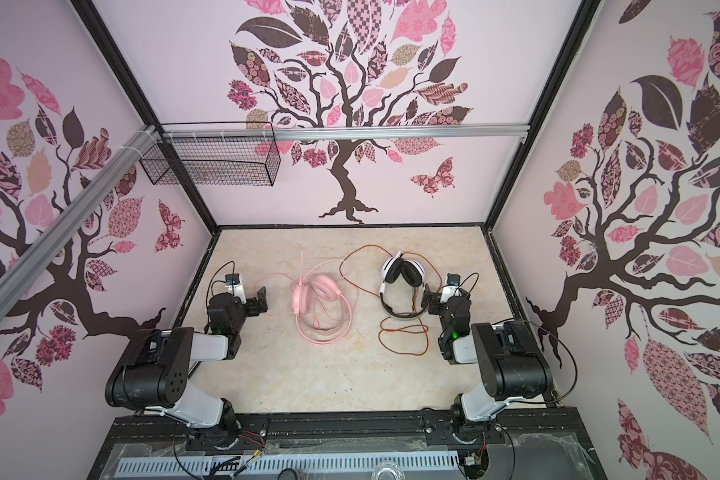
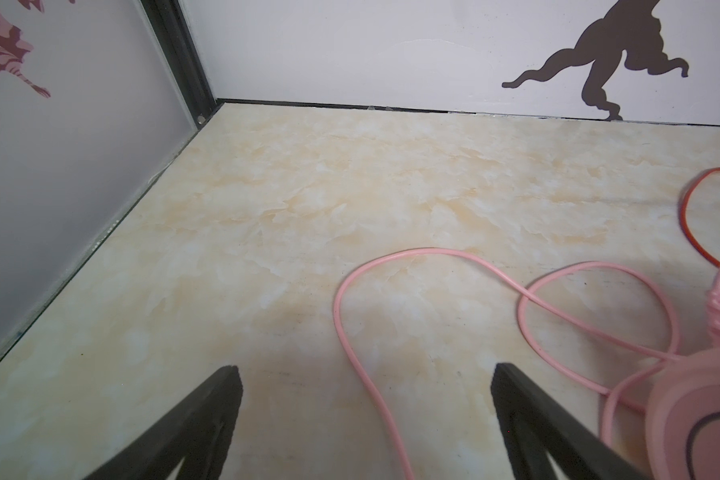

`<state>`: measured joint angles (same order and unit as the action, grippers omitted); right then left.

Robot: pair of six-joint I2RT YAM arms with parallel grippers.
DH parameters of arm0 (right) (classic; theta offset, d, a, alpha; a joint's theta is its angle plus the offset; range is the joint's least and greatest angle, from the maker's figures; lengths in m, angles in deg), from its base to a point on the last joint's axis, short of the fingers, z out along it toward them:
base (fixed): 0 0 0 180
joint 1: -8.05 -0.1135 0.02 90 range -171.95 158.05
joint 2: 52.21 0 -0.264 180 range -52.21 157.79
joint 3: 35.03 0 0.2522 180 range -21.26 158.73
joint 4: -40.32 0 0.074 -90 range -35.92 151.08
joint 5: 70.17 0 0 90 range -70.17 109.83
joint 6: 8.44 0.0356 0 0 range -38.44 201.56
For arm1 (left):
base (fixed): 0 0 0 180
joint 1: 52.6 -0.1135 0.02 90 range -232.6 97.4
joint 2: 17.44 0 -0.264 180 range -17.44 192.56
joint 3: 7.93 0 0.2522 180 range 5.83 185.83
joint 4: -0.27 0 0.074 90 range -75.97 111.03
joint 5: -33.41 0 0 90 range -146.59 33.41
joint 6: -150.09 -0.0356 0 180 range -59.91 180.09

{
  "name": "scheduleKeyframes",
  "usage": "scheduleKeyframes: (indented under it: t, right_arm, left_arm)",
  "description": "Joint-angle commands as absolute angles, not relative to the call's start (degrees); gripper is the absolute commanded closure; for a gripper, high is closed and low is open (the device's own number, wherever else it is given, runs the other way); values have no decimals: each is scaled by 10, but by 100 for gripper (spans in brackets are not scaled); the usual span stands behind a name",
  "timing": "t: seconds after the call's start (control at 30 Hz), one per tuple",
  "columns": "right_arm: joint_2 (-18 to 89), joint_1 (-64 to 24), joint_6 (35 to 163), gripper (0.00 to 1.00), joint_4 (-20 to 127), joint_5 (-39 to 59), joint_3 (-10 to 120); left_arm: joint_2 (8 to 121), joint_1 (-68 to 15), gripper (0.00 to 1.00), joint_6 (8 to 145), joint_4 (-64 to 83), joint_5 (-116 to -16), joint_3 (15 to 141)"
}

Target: Wrap the headphones

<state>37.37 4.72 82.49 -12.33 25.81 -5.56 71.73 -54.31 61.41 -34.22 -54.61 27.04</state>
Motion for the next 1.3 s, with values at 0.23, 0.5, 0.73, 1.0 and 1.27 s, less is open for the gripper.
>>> scheduleKeyframes:
  t: [0.23, 0.5, 0.73, 1.0, 1.27]
  right_arm:
    - [118, -93, 844, 0, 108, 323, 38]
    - [-84, -86, 1112, 0, 333, 198, -6]
    - [-90, -86, 1100, 1, 380, 53, -11]
    - [113, -189, 951, 1, 469, -5, 155]
    - [431, -257, 795, 7, 629, 12, 483]
  left_arm:
    - [435, -354, 3, 626, -176, -317, 285]
    - [267, -134, 3, 722, 52, -305, 373]
    - [218, -156, 3, 895, 372, -322, 535]
    - [199, -195, 3, 809, 531, -472, 620]
    - [166, -225, 3, 785, 507, -506, 574]
